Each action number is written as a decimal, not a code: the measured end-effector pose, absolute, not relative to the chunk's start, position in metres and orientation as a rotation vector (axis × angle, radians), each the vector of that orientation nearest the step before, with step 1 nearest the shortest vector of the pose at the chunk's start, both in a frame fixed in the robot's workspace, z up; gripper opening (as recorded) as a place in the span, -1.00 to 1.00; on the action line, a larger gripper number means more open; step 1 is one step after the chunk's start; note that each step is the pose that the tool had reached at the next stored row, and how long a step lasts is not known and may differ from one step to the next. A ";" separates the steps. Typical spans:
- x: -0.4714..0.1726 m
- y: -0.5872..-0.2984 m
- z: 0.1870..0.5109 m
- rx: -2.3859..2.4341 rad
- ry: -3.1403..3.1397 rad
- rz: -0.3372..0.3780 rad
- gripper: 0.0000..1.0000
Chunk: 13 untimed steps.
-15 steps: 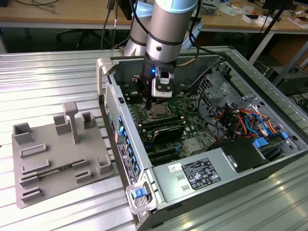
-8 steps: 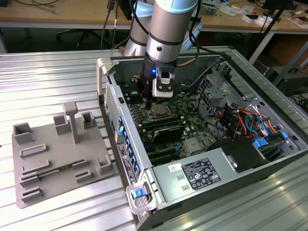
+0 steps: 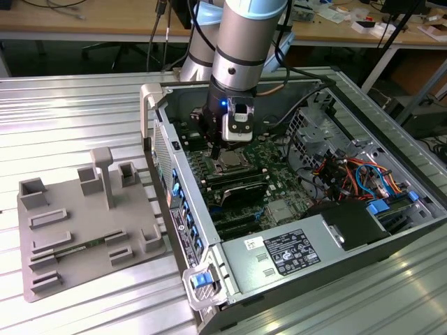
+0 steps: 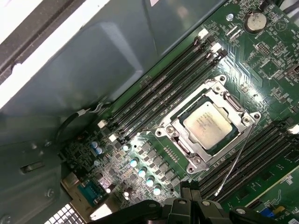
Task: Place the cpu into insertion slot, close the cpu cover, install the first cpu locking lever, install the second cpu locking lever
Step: 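Install the first cpu locking lever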
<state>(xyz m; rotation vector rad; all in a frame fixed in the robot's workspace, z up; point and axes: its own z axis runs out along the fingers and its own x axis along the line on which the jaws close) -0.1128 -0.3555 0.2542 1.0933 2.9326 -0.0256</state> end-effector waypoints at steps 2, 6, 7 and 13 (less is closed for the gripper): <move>-0.113 -0.355 0.254 1.084 2.936 -0.026 -0.78; -0.113 -0.355 0.254 1.059 2.945 -0.025 -0.78; -0.113 -0.355 0.254 1.053 2.947 -0.025 -0.78; -0.113 -0.355 0.254 1.022 2.958 -0.025 -0.78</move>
